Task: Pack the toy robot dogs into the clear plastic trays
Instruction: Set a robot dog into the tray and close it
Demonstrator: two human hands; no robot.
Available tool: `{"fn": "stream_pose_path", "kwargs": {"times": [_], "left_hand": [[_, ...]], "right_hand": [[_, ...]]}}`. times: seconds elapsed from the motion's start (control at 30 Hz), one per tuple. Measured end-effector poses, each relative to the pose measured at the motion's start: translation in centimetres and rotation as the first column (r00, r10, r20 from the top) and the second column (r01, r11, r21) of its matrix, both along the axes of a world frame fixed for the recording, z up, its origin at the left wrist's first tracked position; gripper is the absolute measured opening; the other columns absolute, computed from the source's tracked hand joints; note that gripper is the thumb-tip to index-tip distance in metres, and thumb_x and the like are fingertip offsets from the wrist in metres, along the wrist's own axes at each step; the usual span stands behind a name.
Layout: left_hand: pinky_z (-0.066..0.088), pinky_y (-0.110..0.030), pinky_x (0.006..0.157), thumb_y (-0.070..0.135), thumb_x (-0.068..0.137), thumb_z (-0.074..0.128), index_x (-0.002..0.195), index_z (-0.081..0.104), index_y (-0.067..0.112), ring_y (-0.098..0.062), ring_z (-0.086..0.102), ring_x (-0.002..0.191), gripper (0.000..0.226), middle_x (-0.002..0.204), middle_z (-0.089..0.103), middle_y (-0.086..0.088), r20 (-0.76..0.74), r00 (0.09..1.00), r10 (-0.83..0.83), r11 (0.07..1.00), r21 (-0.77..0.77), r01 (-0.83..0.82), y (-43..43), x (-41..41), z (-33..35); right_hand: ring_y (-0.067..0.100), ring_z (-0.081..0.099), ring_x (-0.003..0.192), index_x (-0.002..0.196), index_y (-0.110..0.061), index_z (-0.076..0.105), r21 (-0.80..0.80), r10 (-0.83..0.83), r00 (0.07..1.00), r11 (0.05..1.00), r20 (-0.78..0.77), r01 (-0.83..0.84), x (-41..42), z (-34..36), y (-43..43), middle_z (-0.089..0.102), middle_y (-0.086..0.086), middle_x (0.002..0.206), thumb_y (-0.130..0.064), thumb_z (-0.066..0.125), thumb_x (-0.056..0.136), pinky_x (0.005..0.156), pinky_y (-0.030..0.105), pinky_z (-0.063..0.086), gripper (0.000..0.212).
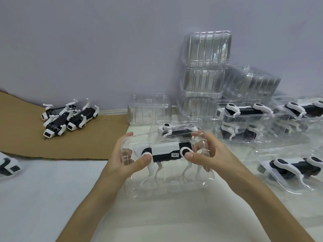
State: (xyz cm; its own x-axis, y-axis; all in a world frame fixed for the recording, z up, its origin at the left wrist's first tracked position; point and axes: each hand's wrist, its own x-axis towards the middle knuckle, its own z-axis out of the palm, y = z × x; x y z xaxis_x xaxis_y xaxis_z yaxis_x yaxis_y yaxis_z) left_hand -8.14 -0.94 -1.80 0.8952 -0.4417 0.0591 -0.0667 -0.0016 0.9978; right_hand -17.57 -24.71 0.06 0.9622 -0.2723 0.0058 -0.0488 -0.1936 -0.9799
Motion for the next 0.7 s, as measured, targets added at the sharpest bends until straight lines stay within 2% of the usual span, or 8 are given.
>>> {"fn": "stream_pose_path", "kwargs": {"times": [0.13, 0.2, 0.3, 0.37, 0.43, 0.53, 0.6, 0.7], "left_hand": [[0.046, -0.039, 0.094, 0.057, 0.052, 0.086, 0.131, 0.054, 0.052, -0.028, 0.06, 0.101, 0.086, 0.123, 0.055, -0.016, 0.018, 1.0, -0.019, 1.0, 0.005, 0.019, 0.3, 0.2, 0.1], [0.044, -0.038, 0.088, 0.058, 0.052, 0.087, 0.132, 0.054, 0.05, -0.025, 0.057, 0.097, 0.086, 0.121, 0.054, -0.018, 0.03, 0.999, -0.026, 1.0, 0.007, 0.026, 0.5, 0.2, 0.3], [0.039, -0.033, 0.073, 0.057, 0.055, 0.087, 0.13, 0.057, 0.046, -0.012, 0.053, 0.082, 0.082, 0.099, 0.06, -0.002, 0.007, 0.999, -0.042, 0.999, 0.019, 0.042, 0.8, 0.6, 0.5], [0.039, -0.026, 0.064, 0.058, 0.055, 0.086, 0.119, 0.066, 0.043, -0.006, 0.049, 0.069, 0.069, 0.083, 0.056, 0.013, -0.072, 0.996, -0.055, 0.998, -0.012, 0.055, 1.1, 1.2, 0.7], [0.042, -0.021, 0.054, 0.054, 0.06, 0.087, 0.108, 0.073, 0.04, -0.005, 0.047, 0.061, 0.052, 0.079, 0.055, 0.016, -0.168, 0.986, -0.003, 0.998, -0.068, -0.008, 1.6, 2.0, 0.9], [0.047, -0.024, 0.049, 0.048, 0.057, 0.092, 0.1, 0.076, 0.034, -0.009, 0.05, 0.058, 0.048, 0.078, 0.06, 0.011, -0.217, 0.974, 0.063, 0.989, -0.115, -0.09, 2.6, 2.8, 0.7], [0.048, -0.025, 0.048, 0.052, 0.051, 0.092, 0.1, 0.076, 0.032, -0.01, 0.05, 0.057, 0.056, 0.077, 0.06, 0.01, -0.2, 0.977, 0.067, 0.991, -0.1, -0.089, 2.7, 2.8, 0.4], [0.047, -0.029, 0.054, 0.052, 0.056, 0.087, 0.104, 0.075, 0.028, -0.012, 0.051, 0.061, 0.055, 0.084, 0.058, 0.005, -0.215, 0.976, 0.031, 0.996, -0.078, -0.049, 2.0, 2.6, 0.2]], "right_hand": [[0.009, 0.05, 0.067, 0.125, -0.046, 0.054, -0.033, 0.029, 1.0, 0.999, -0.004, -0.029, -0.1, -0.1, -0.1, 0.053, -0.014, 0.081, -0.058, 0.084, 0.052, 0.06, 0.017, 0.041, 0.08], [0.008, 0.053, 0.069, 0.125, -0.044, 0.056, -0.005, 0.041, 0.999, 0.999, 0.007, -0.041, -0.1, -0.1, -0.2, 0.053, -0.012, 0.08, -0.059, 0.083, 0.051, 0.06, 0.018, 0.042, 0.08], [0.014, 0.059, 0.074, 0.123, -0.039, 0.058, 0.06, -0.019, 1.0, 0.998, 0.012, 0.018, 0.3, -0.3, -0.2, 0.053, -0.004, 0.08, -0.053, 0.085, 0.056, 0.062, 0.028, 0.044, 0.073], [0.015, 0.055, 0.065, 0.122, -0.034, 0.059, 0.088, -0.05, 0.999, 0.995, -0.011, 0.051, 0.4, -0.3, -0.3, 0.051, -0.006, 0.07, -0.051, 0.084, 0.059, 0.062, 0.032, 0.045, 0.071], [0.013, 0.051, 0.056, 0.121, -0.033, 0.058, 0.075, -0.084, 0.996, 0.993, -0.037, 0.087, 0.4, -0.2, -0.4, 0.048, -0.006, 0.066, -0.057, 0.09, 0.054, 0.06, 0.032, 0.048, 0.079], [0.012, 0.052, 0.053, 0.121, -0.033, 0.053, 0.044, -0.104, 0.991, 0.993, -0.089, 0.108, 0.2, -0.2, -0.6, 0.048, 0.0, 0.077, -0.065, 0.091, 0.045, 0.059, 0.033, 0.056, 0.09], [0.013, 0.054, 0.055, 0.123, -0.033, 0.051, 0.019, -0.072, 0.988, 0.997, -0.138, 0.075, 0.1, -0.3, -0.8, 0.053, 0.009, 0.088, -0.068, 0.09, 0.049, 0.06, 0.036, 0.06, 0.091], [0.019, 0.064, 0.062, 0.125, -0.034, 0.051, -0.005, -0.014, 0.98, 1.0, -0.198, 0.013, -0.1, -0.3, -1.1, 0.065, 0.018, 0.102, -0.073, 0.079, 0.05, 0.059, 0.037, 0.061, 0.088]]}}
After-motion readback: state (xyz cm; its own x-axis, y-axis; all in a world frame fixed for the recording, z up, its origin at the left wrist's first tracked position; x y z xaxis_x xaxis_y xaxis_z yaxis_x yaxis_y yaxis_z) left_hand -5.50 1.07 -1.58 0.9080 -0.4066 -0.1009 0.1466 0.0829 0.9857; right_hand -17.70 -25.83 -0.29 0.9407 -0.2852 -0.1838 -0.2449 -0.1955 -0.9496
